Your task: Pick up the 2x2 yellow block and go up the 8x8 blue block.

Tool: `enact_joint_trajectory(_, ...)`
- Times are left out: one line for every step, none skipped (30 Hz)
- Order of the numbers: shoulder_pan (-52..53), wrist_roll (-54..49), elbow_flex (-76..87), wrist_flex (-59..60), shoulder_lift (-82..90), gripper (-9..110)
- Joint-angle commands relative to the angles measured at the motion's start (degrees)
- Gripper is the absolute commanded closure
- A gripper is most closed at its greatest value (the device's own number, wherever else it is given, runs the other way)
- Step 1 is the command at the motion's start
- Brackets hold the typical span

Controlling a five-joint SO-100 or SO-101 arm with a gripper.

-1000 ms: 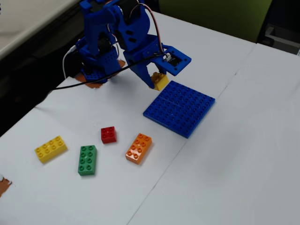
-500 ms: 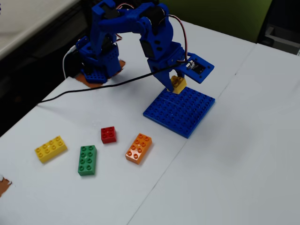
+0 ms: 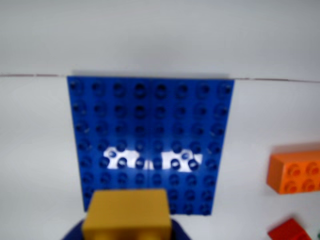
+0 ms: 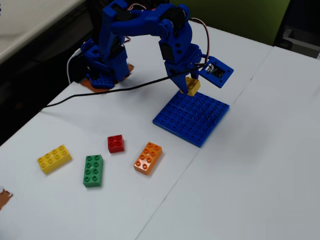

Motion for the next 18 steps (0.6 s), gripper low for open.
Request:
enact_joint_trajectory(-0.7,0.4,-3.0,0.4,0.4,102)
enact_joint_trajectory(-0.7,0.4,-3.2,0.4,0.4,102)
enact_joint_trajectory(-0.6,0.4,-3.3,0.6,0.4,102)
enact_joint_trajectory(-0.5,0.4,-3.5,0.8,0.4,102)
enact_joint_trajectory(-0.4,0.4,-3.7,0.9,0.4,102)
enact_joint_trajectory(-0.4,0.4,-4.0,1.0,0.4,102)
enact_joint_trajectory(-0.4,0.7,-4.3,1.1,0.4,102)
enact_joint_trajectory(-0.2,0.7,-4.7,1.1,0.4,102)
enact_joint_trajectory(0.0,0.7,-4.8,1.1,0.4,102)
enact_joint_trajectory(0.2,0.6,-4.9,1.1,0.4,102)
enact_joint_trajectory(0.3,0.4,-4.9,1.1,0.5,102)
enact_joint_trajectory(0.4,0.4,-4.9,1.1,0.5,102)
enact_joint_trajectory(0.4,0.4,-5.0,1.1,0.5,102)
enact_joint_trajectory(0.5,0.6,-5.4,1.1,0.4,102)
enact_joint_trajectory(0.5,0.7,-5.4,1.2,0.4,102)
enact_joint_trajectory(0.6,0.7,-5.4,1.3,0.4,102)
enact_joint_trajectory(0.7,0.8,-5.4,1.4,0.4,102)
enact_joint_trajectory(0.8,1.1,-5.4,1.5,0.4,102)
